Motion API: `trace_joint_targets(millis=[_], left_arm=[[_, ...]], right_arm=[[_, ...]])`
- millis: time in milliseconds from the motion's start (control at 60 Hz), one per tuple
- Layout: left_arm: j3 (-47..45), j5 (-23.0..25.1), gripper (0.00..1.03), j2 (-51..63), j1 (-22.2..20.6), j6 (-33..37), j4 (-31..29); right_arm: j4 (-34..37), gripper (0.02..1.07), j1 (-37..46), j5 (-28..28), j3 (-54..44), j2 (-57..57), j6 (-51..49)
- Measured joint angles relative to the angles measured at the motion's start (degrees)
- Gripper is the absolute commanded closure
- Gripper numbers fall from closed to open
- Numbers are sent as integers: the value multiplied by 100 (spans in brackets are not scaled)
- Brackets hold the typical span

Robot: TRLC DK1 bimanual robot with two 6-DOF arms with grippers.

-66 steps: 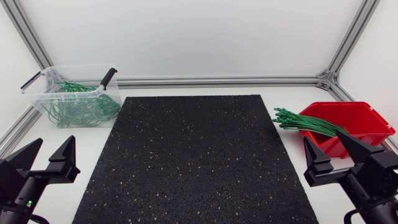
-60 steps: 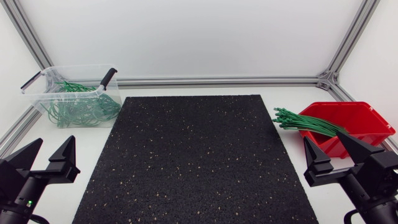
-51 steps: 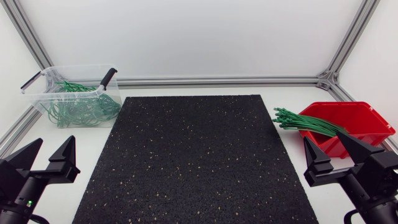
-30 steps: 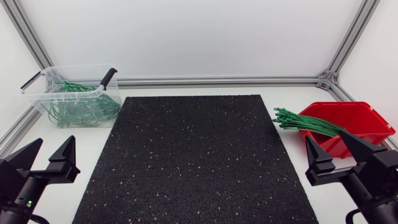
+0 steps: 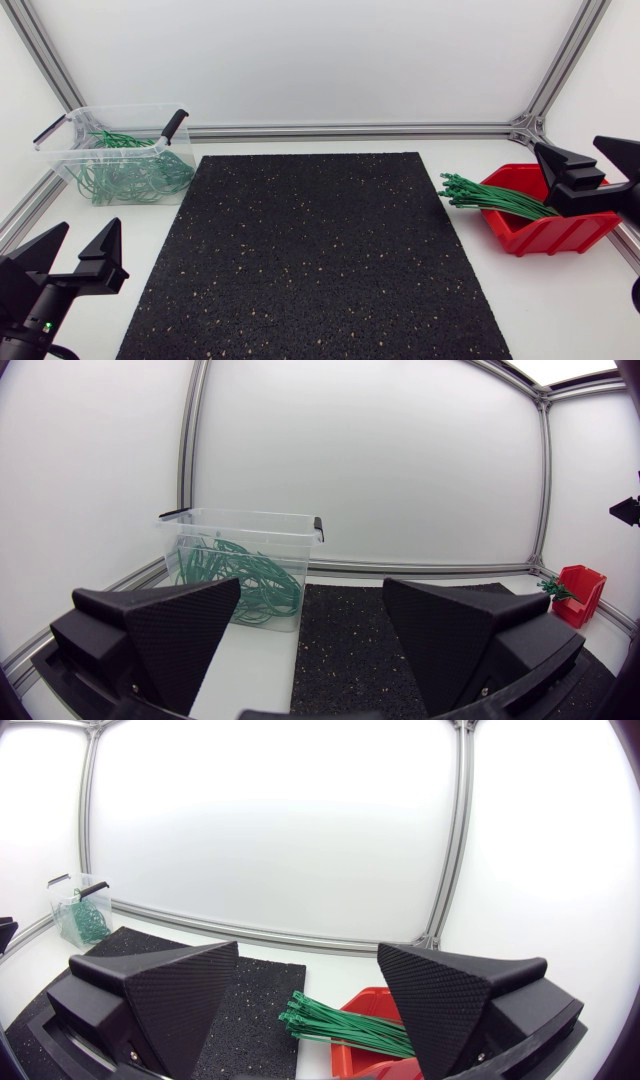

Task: Take a green cable tie from the red box, thread the tail through the head to close it, then place it in the transparent bin on the left.

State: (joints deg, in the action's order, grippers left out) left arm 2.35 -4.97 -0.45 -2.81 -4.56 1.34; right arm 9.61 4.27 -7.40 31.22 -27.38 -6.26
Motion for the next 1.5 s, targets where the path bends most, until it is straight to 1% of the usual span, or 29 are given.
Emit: trace_joint_targets(millis=[67, 150, 233, 300, 417, 567, 750, 783, 850, 1133, 1300, 1500], left_arm=[[0, 0, 4, 0, 0, 0, 0], [0, 0, 4, 0, 0, 0, 0], [0, 0, 4, 0, 0, 0, 0], [0, 0, 4, 0, 0, 0, 0], [0, 0, 4, 0, 0, 0, 0], [0, 0, 4, 0, 0, 0, 0], [0, 0, 4, 0, 0, 0, 0], [0, 0, 4, 0, 0, 0, 0], [0, 0, 4, 0, 0, 0, 0], [0, 0, 4, 0, 2, 0, 0], [0, 0, 4, 0, 9, 0, 0], [0, 0, 4, 0, 11, 0, -4]], right_arm=[[306, 6, 374, -564, 426, -466, -83], [1021, 6, 833, -1180, 1108, -1158, -452], [1617, 6, 1045, -1475, 1818, -1937, -1032], [1998, 6, 1080, -1537, 2271, -2516, -1561], [2448, 6, 1091, -1528, 2743, -3342, -2358], [2879, 6, 999, -1172, 3091, -4172, -3394], [3486, 6, 798, -1141, 3338, -4913, -4590], [3449, 7, 776, -1137, 3283, -4999, -4918], [3067, 7, 739, -1027, 3067, -5084, -5388], [2717, 7, 745, -1038, 2966, -5873, -6883], [2312, 7, 750, -1008, 2765, -6229, -7302], [2201, 7, 861, -852, 2695, -6603, -7567]])
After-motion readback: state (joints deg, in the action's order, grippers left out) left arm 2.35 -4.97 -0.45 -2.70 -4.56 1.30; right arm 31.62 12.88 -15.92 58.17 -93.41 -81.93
